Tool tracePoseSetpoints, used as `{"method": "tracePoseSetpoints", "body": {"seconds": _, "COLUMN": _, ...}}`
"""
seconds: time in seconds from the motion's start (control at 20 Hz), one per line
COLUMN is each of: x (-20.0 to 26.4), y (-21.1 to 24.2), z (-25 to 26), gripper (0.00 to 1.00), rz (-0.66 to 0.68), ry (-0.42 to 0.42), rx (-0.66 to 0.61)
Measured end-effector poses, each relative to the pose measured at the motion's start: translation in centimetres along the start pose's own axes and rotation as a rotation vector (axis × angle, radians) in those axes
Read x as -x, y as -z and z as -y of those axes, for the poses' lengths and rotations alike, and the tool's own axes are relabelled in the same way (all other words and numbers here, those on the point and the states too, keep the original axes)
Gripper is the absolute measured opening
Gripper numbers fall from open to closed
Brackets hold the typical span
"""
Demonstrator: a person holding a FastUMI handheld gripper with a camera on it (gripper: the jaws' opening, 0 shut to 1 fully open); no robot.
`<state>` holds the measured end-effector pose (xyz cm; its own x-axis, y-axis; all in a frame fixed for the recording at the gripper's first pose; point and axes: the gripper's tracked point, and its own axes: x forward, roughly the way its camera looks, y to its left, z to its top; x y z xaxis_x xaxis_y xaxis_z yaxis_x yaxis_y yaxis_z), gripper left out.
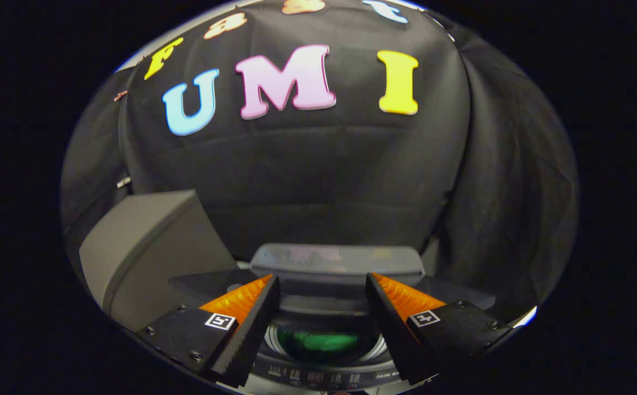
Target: Put the clothes into the washing machine and then close the washing machine lid.
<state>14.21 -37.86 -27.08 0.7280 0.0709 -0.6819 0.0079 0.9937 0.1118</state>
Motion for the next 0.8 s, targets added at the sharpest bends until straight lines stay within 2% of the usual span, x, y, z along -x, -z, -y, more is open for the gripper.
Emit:
{"method": "tracePoseSetpoints", "body": {"seconds": 0.1, "x": 0.3, "y": 1.1, "z": 0.3, "gripper": 0.99, "rz": -0.011, "ry": 0.003, "rx": -0.011}}
{"method": "tracePoseSetpoints", "body": {"seconds": 0.45, "x": 0.6, "y": -0.9, "z": -0.6, "gripper": 0.99, "rz": 0.037, "ry": 0.001, "rx": -0.037}}
{"method": "tracePoseSetpoints", "body": {"seconds": 0.65, "x": 4.0, "y": -7.3, "z": -2.5, "gripper": 0.99, "rz": 0.229, "ry": -0.004, "rx": -0.027}}
{"method": "tracePoseSetpoints", "body": {"seconds": 0.8, "x": 7.0, "y": -11.5, "z": -5.9, "gripper": 0.99, "rz": 0.356, "ry": -0.043, "rx": -0.015}}
